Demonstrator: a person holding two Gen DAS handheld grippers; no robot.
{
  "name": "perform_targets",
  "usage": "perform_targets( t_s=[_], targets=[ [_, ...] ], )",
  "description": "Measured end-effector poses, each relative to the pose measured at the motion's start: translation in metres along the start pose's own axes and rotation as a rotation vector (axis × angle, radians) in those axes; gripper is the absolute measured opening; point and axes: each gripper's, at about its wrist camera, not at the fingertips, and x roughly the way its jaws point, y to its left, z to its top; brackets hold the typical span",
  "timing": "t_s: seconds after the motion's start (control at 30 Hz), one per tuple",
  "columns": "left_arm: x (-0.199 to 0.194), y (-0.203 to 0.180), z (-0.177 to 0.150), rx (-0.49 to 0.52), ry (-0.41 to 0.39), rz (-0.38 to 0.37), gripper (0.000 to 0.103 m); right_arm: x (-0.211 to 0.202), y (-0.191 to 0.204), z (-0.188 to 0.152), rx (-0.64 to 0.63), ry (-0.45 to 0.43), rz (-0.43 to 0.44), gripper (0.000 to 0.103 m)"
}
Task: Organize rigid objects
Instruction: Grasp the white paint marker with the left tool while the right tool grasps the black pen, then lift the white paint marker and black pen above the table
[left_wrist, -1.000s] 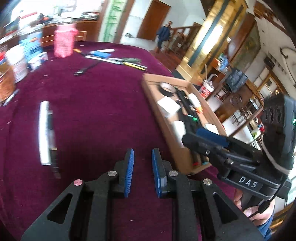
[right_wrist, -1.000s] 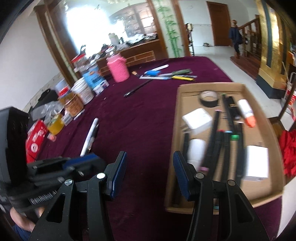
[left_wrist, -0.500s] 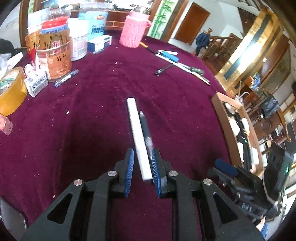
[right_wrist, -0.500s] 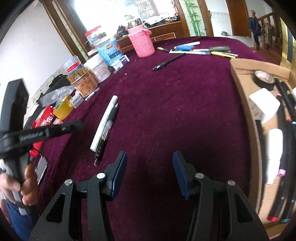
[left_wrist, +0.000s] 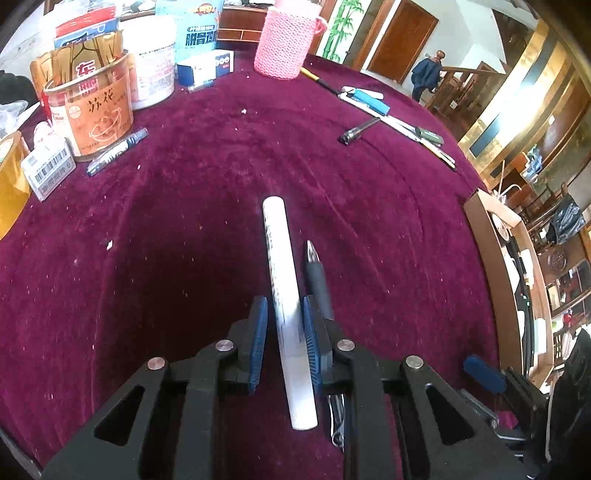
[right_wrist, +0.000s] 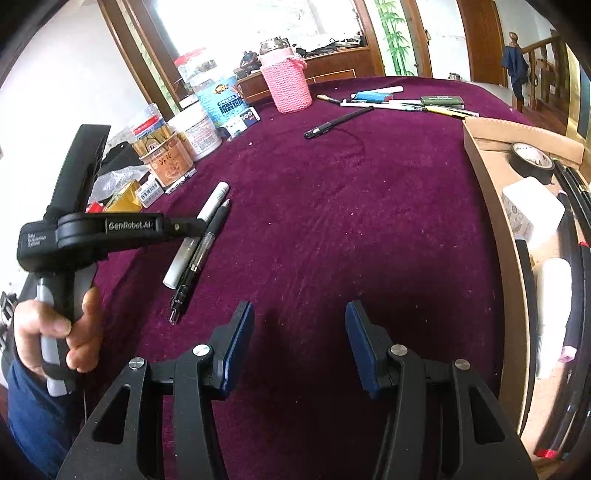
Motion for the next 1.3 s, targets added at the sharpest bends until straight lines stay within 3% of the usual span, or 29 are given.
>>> perform_targets(
  t_s=[0.13,0.27,0.37,0.43,0.53,0.8,0.87,0.9,1.3],
  targets=[
    [0.000,0.007,0.001,0.007,-0.030,-0.005,0.013,0.002,0.008,0.002,-0.019,0.025,-0.041,0.046],
    [-0.008,0.016,-0.002,-0.005,-0.039,0.011,0.012,-0.004,0.025,0.012,-0.024,0.047,-0.008,0.046],
    [-0.020,0.026,-0.001,-0.040,-0.064,-0.022,0.012,0.000,0.049,0.026,-0.069,0.059,-0.019,0.046],
    [-0.028,0.031,-0.001,-0.058,-0.095,-0.002,0.012,0.011,0.064,0.033,-0.084,0.089,-0.027,0.045],
    [-0.033,0.041,-0.001,-0.098,-0.113,-0.002,0.012,0.033,0.083,0.040,-0.100,0.132,-0.012,0.033],
    [-0.038,0.043,0.000,-0.103,-0.134,0.019,0.012,0.082,0.106,0.049,-0.115,0.200,-0.107,0.031],
    [-0.037,0.042,0.001,-0.104,-0.129,0.016,0.012,0.085,0.109,0.051,-0.137,0.186,-0.142,0.014],
    [-0.036,0.043,0.000,-0.104,-0.125,0.016,0.012,0.085,0.110,0.050,-0.147,0.182,-0.148,0.009],
    [-0.014,0.026,-0.006,-0.039,-0.052,0.052,0.012,0.055,0.086,0.038,-0.121,0.111,-0.101,0.009]
  ],
)
